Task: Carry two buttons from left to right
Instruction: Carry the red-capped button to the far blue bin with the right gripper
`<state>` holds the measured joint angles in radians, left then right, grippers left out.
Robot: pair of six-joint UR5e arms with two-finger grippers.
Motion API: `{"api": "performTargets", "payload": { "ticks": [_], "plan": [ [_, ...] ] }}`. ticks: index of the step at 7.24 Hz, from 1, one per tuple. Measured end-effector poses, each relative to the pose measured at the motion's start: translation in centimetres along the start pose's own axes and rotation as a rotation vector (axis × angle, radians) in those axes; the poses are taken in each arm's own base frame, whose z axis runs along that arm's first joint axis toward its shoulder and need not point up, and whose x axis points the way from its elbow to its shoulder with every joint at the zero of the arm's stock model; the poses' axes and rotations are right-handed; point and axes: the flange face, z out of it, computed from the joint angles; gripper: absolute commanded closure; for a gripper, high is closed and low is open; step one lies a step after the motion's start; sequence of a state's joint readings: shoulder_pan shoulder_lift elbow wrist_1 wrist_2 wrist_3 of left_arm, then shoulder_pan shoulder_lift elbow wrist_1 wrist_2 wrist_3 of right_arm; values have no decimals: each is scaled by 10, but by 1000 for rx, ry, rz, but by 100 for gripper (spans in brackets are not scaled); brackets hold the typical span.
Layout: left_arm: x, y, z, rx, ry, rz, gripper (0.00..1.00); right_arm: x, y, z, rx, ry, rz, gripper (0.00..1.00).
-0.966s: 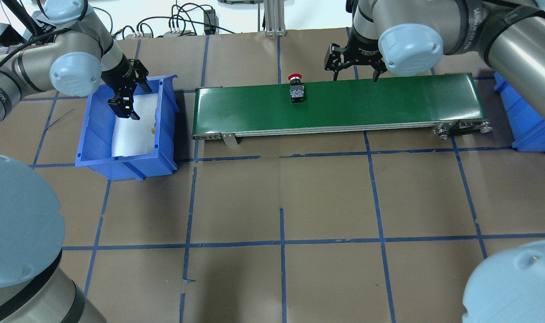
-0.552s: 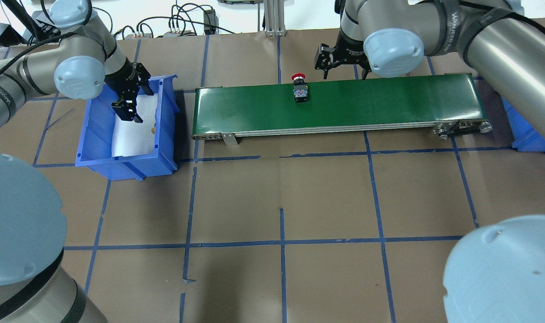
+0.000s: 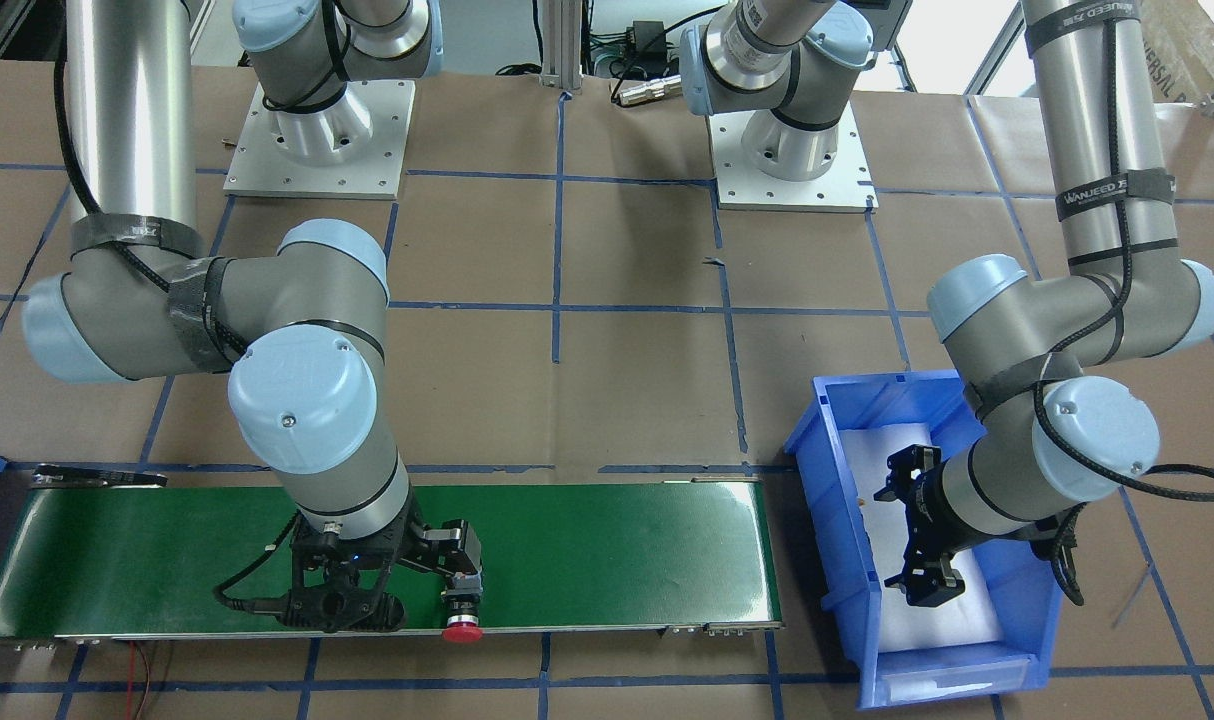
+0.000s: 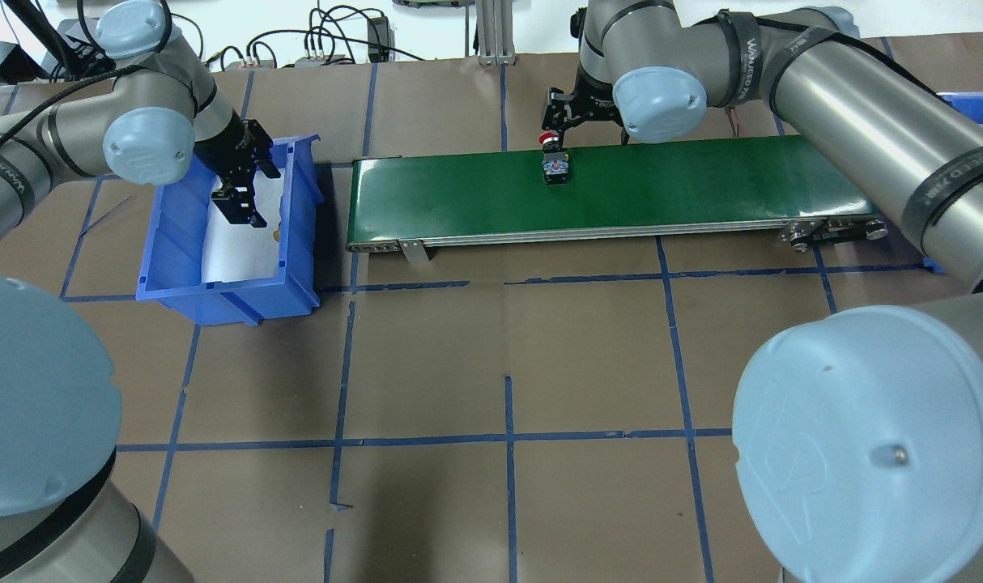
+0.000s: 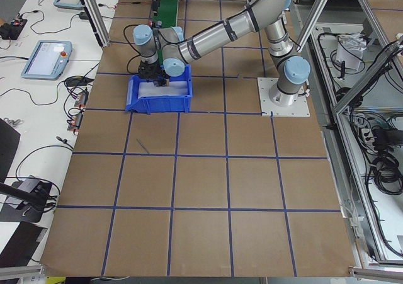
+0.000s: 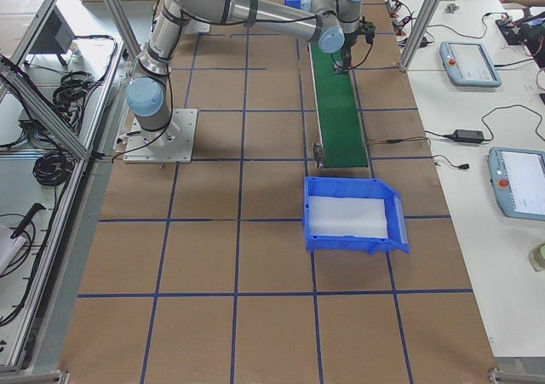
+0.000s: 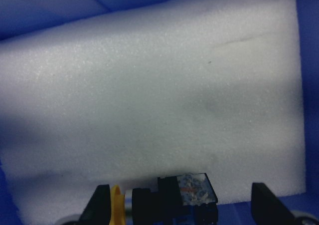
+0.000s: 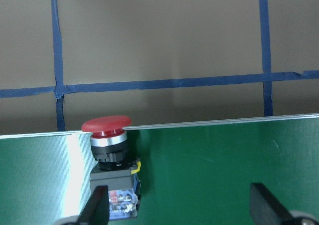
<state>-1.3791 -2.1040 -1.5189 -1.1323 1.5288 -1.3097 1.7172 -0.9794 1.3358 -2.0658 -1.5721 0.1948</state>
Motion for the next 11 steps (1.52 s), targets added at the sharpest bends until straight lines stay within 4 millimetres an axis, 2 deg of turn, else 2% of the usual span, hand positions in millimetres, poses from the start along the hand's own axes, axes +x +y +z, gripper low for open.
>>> {"api": "performTargets", "payload": {
  "ticks": [4, 8, 9, 11],
  "plan": [
    [3, 25, 4, 1, 2, -27, 2, -2, 0, 14, -17, 2, 9, 0],
    [4, 25, 13, 0, -4, -14, 2, -2, -2, 25, -23, 5, 10, 1],
    [6, 23, 15, 0, 0, -15, 1, -2, -1, 29, -26, 6, 10, 11],
    [8, 20, 20, 1, 6, -6, 1, 0, -3, 34, -27, 7, 4, 68]
  ]
}}
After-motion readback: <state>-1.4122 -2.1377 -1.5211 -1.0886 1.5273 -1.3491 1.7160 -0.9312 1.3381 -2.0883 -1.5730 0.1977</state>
